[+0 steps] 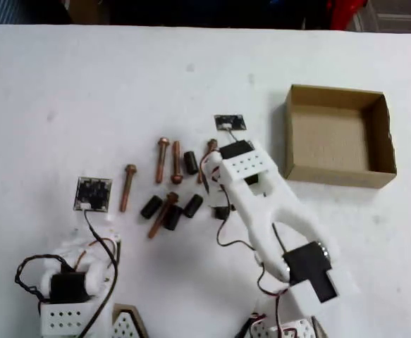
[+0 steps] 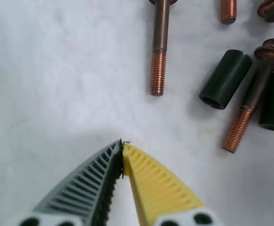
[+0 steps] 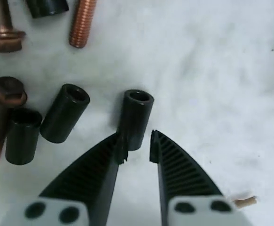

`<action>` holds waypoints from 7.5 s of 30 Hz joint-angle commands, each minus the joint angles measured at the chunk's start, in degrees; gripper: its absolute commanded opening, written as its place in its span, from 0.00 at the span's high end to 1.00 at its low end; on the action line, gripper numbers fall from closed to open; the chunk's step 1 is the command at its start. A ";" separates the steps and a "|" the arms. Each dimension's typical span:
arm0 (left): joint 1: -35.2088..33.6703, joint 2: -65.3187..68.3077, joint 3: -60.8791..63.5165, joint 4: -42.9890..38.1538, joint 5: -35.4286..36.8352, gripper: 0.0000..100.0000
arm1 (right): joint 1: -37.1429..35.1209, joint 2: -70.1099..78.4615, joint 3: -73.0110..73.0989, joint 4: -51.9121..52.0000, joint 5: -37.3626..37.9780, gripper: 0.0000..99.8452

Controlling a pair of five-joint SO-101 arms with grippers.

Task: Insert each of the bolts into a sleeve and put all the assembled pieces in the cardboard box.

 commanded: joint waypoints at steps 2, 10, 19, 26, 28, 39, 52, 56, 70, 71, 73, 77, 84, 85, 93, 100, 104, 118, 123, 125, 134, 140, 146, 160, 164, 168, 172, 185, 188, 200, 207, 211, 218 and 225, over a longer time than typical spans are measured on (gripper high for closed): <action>0.57 -0.40 -0.09 -0.53 -0.44 0.98 | -0.31 0.84 -2.73 -1.80 -2.81 0.93; 0.57 -0.40 -0.09 -0.53 -0.44 0.98 | -0.04 6.29 -2.64 -5.85 -2.90 0.93; 0.57 -0.40 -0.09 -0.53 -0.44 0.98 | 2.42 13.58 -2.73 -4.09 -2.90 0.93; 0.57 -0.40 -0.09 -0.53 -0.44 0.98 | 6.73 13.67 -2.73 -4.09 -2.37 0.99; 0.57 -0.40 -0.09 -0.53 -0.44 0.98 | 7.60 13.58 -2.99 -4.00 -0.97 0.98; 0.57 -0.40 -0.09 -0.53 -0.44 0.98 | 11.56 7.78 -10.81 3.91 28.66 0.98; 0.57 -0.40 -0.09 -0.53 -0.44 0.98 | 11.65 -27.30 -10.73 10.59 34.55 0.98; 0.57 -0.40 -0.09 -0.53 -0.44 0.98 | 11.47 -36.79 -10.64 14.46 34.55 0.98; 0.84 -0.40 -0.09 -0.53 -0.44 0.98 | 11.56 -60.88 5.89 11.82 34.55 0.98; 0.92 -0.40 -0.09 -0.62 -0.35 0.98 | 11.65 -62.29 8.79 9.89 34.55 0.98; 0.92 -0.40 -0.09 -0.62 -0.35 0.98 | 11.65 -65.27 14.68 5.76 34.55 0.98; 0.92 -0.40 -0.09 -0.53 -0.35 0.98 | 11.38 -71.43 25.93 -2.15 34.55 0.98; 0.92 -0.40 -0.09 -0.88 -0.35 0.97 | 11.30 -80.75 42.37 -12.09 34.55 0.98; 0.92 -0.40 -0.09 -1.58 -0.35 0.97 | 11.38 -81.80 44.13 -13.14 34.55 0.98; 0.48 -0.40 -0.18 -6.68 -9.41 0.97 | 11.74 -89.36 53.98 -17.54 34.37 0.98; -1.19 -0.40 -8.00 -4.13 -14.24 0.98 | 11.74 -97.80 62.24 -21.58 34.37 0.98; -1.71 -0.31 -14.33 -1.76 -13.98 0.98 | 11.74 -103.08 64.70 -21.05 34.46 0.98; -0.22 36.97 -41.05 -1.23 -13.98 0.98 | 11.65 -104.48 67.34 -21.67 34.02 0.98; 2.86 58.24 -50.02 -1.23 -13.63 0.97 | 11.74 -104.48 70.42 -26.33 34.37 0.98; 3.12 65.98 -53.80 -1.23 -13.54 0.97 | 11.74 -104.48 70.42 -26.33 34.46 0.98; 3.12 96.31 -71.21 -0.88 -13.36 0.90 | 11.65 -104.48 70.42 -26.24 34.46 0.98; 3.12 110.11 -81.32 -1.14 -6.07 0.85 | 11.74 -104.48 70.42 -26.24 34.46 0.98; 3.12 119.52 -89.85 -1.14 -4.31 0.85 | 11.65 -104.48 70.42 -26.24 34.46 0.98; 8.04 125.85 -94.68 -1.23 -4.22 0.80 | 11.38 -104.48 70.42 -26.15 34.55 0.98; 7.87 125.76 -95.12 -1.23 -4.22 0.80 | 11.30 -104.48 70.42 -26.15 34.55 0.98; 7.96 125.76 -98.46 1.49 -4.22 0.80 | 11.30 -104.48 70.42 -26.15 34.55 0.98; 9.54 125.76 -102.77 6.15 -4.22 0.80 | 11.30 -104.48 70.42 -26.15 34.55 0.98; 11.91 126.37 -95.38 1.49 -4.66 0.80 | 11.30 -104.48 70.42 -26.15 34.55 0.98; 11.82 126.37 -92.04 -2.55 -4.66 0.80 | 11.30 -104.48 70.42 -26.15 34.55 0.98; 11.91 126.46 -89.41 -8.70 -4.31 0.81 | 11.30 -104.48 70.42 -26.15 34.55 0.98; 11.91 126.46 -89.32 -11.16 -4.66 0.98 | 11.30 -104.40 70.42 -26.15 34.55 0.98; 11.91 126.46 -89.23 -10.81 -4.48 0.97 | 11.30 -104.22 70.42 -26.15 34.55 0.98; 12.00 126.20 -89.41 -6.33 -4.66 0.97 | 11.30 -104.13 70.42 -26.15 34.55 0.98; 13.76 125.76 -89.93 2.37 -4.75 0.97 | 11.21 -104.40 70.42 -26.51 34.11 0.98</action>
